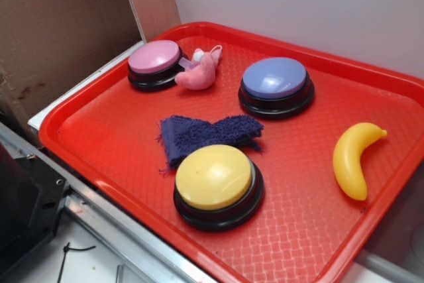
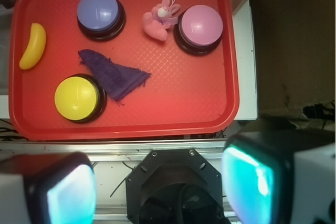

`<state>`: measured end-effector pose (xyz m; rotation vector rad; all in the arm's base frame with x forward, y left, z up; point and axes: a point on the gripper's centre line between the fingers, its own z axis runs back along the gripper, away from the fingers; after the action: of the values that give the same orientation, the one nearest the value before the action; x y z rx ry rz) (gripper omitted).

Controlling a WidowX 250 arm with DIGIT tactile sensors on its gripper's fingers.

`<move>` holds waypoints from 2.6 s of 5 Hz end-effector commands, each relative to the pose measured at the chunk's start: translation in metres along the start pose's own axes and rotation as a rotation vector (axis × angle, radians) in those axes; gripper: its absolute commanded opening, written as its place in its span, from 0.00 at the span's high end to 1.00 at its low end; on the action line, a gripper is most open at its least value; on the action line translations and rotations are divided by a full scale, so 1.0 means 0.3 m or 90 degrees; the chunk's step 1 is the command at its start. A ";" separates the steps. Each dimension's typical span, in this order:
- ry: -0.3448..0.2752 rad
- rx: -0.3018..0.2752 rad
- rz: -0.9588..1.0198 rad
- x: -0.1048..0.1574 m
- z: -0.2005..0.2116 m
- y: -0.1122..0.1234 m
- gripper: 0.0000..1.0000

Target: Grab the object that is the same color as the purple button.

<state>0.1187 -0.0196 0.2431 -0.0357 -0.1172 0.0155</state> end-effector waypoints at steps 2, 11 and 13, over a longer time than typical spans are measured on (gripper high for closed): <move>-0.025 -0.008 -0.116 0.038 -0.065 -0.013 0.00; -0.063 -0.157 -0.889 0.193 -0.855 -0.161 0.00; -0.071 -0.157 -0.883 0.195 -0.841 -0.146 1.00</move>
<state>0.2139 -0.0662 0.0041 -0.1998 -0.2484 -1.3864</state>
